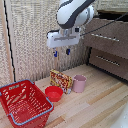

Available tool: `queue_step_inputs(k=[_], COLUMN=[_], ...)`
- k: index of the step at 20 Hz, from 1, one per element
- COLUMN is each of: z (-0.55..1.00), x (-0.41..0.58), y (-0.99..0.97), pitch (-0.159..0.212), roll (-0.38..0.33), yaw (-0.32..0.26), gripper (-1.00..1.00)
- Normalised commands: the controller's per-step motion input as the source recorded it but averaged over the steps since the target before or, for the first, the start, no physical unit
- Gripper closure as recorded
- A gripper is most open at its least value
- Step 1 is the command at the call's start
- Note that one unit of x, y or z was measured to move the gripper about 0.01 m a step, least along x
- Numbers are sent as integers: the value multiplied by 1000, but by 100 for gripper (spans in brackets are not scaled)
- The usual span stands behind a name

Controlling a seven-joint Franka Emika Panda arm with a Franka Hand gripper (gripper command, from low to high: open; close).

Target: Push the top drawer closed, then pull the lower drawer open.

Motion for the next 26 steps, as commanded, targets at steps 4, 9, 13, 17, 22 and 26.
queue_step_inputs(k=[4,9,13,17,22,26], z=[9,147,171,104,34,0], x=[-16,-49,-161,-144,-125,-109], y=[-249,-302,-167,-157,-142,-134], pitch=[-8,-89,-109,-112,-73,-46], roll=[-61,-124,-192,-217,-257,-291], yaw=[185,238,239,231,220,211], gripper=[-100,-100,-100,-100,-100,-100])
